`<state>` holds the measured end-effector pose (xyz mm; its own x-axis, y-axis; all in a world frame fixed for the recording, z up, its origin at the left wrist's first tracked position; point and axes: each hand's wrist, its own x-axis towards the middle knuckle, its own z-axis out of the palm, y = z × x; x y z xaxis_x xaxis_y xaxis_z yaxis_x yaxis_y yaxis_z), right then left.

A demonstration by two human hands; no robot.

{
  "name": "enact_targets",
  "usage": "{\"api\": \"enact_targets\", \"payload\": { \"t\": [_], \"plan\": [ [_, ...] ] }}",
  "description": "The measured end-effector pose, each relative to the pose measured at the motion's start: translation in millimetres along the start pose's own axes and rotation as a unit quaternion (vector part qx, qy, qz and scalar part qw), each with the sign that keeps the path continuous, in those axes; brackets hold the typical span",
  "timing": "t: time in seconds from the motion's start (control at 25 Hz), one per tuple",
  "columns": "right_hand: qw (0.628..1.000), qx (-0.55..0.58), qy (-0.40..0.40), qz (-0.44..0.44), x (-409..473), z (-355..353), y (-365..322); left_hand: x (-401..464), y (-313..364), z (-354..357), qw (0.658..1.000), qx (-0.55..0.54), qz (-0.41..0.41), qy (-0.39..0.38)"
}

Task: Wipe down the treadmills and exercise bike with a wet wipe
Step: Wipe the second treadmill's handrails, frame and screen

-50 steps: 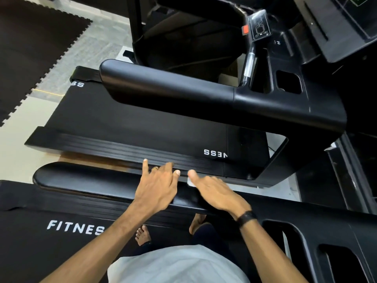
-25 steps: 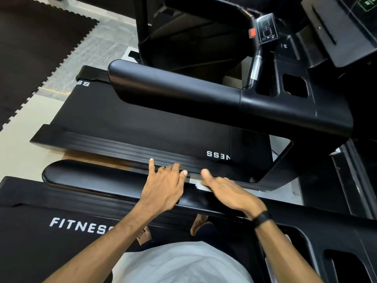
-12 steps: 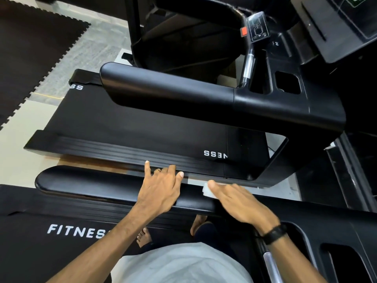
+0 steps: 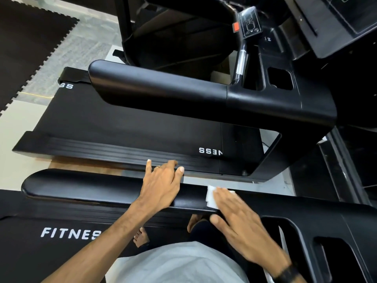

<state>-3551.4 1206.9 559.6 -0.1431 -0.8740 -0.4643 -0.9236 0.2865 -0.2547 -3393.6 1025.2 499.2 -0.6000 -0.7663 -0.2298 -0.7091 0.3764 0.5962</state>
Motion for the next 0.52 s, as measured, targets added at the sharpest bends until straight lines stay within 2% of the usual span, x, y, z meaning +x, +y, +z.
{"api": "enact_targets", "payload": {
  "t": [0.08,0.2,0.28,0.36,0.4,0.44,0.52],
  "plan": [
    [0.996,-0.039,0.008,0.081,-11,1,23,4,13,8,1.000,-0.013,0.013,-0.013],
    [0.985,-0.014,0.051,0.165,23,0,29,11,38,22,0.998,-0.007,0.048,-0.040],
    [0.989,0.001,0.055,0.135,31,4,12,16,54,29,0.996,-0.011,0.071,-0.055],
    [0.996,-0.011,0.056,0.065,5,13,-1,21,63,34,0.995,-0.015,0.083,-0.055],
    [0.996,-0.021,0.066,0.059,-15,15,3,24,66,38,0.994,-0.013,0.089,-0.055],
    [0.993,-0.039,0.083,0.071,-34,18,16,26,69,42,0.994,-0.008,0.092,-0.057],
    [0.981,-0.050,0.087,0.166,-51,18,49,27,70,51,0.992,0.010,0.105,-0.070]
  ]
}}
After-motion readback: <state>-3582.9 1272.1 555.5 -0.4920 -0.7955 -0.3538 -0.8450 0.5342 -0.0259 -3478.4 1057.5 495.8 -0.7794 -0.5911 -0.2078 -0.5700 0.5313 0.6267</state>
